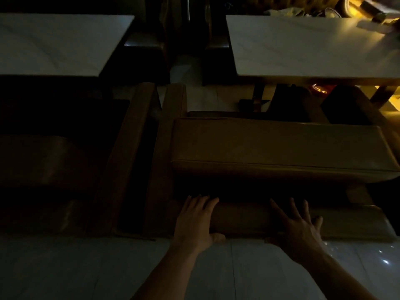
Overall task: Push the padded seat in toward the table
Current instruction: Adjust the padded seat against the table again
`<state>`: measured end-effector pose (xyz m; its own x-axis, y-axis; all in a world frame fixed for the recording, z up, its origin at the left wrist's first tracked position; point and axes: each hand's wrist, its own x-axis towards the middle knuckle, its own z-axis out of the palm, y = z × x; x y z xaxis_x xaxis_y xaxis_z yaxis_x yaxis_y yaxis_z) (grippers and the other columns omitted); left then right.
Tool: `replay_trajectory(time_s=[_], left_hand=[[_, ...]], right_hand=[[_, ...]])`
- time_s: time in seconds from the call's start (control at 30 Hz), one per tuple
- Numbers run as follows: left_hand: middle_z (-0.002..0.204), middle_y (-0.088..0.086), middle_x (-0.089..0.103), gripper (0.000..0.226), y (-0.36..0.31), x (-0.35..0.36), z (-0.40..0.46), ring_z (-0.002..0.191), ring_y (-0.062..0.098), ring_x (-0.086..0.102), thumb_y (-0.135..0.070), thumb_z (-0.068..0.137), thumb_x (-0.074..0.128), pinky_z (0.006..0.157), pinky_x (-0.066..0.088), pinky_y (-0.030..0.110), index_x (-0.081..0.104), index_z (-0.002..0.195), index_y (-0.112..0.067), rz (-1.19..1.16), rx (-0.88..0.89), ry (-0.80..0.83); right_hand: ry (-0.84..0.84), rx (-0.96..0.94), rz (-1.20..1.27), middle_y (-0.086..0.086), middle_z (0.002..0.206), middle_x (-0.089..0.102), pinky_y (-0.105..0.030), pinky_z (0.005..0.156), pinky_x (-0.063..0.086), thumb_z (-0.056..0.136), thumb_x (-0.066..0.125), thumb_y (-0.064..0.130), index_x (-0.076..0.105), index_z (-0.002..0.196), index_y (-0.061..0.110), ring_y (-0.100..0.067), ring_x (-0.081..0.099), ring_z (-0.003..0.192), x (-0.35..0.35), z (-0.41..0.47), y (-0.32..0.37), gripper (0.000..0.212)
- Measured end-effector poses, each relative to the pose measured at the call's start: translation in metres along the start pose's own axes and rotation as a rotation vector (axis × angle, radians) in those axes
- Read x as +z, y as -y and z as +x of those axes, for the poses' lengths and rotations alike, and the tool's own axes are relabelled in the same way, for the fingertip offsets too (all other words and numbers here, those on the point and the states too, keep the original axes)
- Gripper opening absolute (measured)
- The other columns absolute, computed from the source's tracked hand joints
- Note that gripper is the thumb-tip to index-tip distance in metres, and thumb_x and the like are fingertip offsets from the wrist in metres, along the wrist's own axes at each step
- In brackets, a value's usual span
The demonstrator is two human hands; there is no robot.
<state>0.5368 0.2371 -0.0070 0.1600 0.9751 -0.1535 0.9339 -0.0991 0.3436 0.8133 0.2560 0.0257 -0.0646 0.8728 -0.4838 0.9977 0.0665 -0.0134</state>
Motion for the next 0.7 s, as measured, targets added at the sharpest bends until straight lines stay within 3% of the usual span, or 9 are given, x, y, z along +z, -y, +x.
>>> replay_trajectory(time_s=[0.23,0.43,0.7], left_hand=[[0.164,-0.003,0.005,0.108,-0.008,-0.007,-0.003,0.15,0.02,-0.003,-0.07,0.074,0.063,0.121,-0.001,0.045,0.0,0.154,-0.035,0.048,-0.019,0.098],[0.163,-0.002,0.012,0.099,-0.022,-0.023,-0.018,0.148,0.022,0.009,-0.075,0.074,0.058,0.121,0.005,0.043,0.01,0.153,-0.038,-0.005,-0.069,0.044],[0.163,-0.002,0.012,0.098,-0.028,-0.071,-0.058,0.149,0.021,0.008,-0.076,0.076,0.056,0.121,0.004,0.043,0.012,0.153,-0.036,-0.001,-0.053,0.036]], right_hand=[[-0.013,0.008,0.02,-0.014,0.163,-0.023,-0.067,0.118,0.011,0.08,0.058,0.073,-0.024,0.15,0.039,-0.046,-0.021,0.147,0.002,-0.005,0.005,0.113],[-0.063,-0.042,0.124,-0.011,0.166,-0.008,-0.059,0.121,0.013,0.079,0.058,0.074,-0.006,0.156,0.038,-0.037,-0.007,0.152,-0.007,-0.02,0.01,0.106],[-0.138,-0.064,0.151,-0.008,0.167,-0.001,-0.058,0.121,0.018,0.08,0.058,0.074,-0.001,0.156,0.04,-0.033,0.001,0.153,-0.028,-0.065,0.032,0.102]])
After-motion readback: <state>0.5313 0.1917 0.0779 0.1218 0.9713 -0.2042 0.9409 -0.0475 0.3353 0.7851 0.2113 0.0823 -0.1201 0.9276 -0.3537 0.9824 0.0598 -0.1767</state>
